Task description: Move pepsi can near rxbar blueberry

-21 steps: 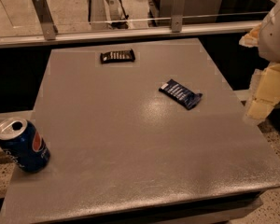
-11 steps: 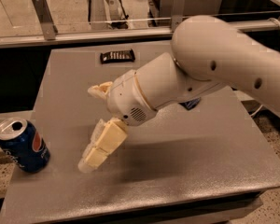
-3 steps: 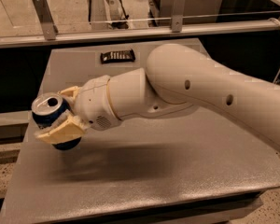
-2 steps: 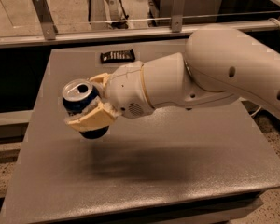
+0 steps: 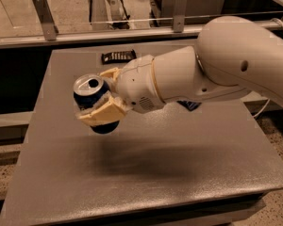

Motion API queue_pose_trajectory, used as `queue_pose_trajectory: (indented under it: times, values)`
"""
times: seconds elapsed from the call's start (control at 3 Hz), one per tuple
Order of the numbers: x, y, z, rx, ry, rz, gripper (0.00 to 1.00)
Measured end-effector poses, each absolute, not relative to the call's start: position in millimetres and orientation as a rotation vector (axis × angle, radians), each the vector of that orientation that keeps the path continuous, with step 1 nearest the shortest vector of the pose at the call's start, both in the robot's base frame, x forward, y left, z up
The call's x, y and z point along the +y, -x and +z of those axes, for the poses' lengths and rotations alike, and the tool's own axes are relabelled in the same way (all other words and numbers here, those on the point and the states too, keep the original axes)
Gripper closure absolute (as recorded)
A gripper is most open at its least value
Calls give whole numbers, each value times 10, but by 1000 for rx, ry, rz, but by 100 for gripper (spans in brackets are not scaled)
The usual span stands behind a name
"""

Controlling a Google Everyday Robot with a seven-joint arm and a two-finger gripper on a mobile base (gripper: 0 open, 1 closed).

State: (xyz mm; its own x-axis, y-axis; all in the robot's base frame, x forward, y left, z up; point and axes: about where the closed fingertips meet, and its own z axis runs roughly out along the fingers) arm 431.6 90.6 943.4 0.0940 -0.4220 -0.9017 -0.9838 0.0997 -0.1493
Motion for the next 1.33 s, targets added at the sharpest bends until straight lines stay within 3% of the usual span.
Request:
queue_pose_trajectory:
  times: [1.33]
  values:
    - [-1084,-5311,9385,1553,1242,550,100]
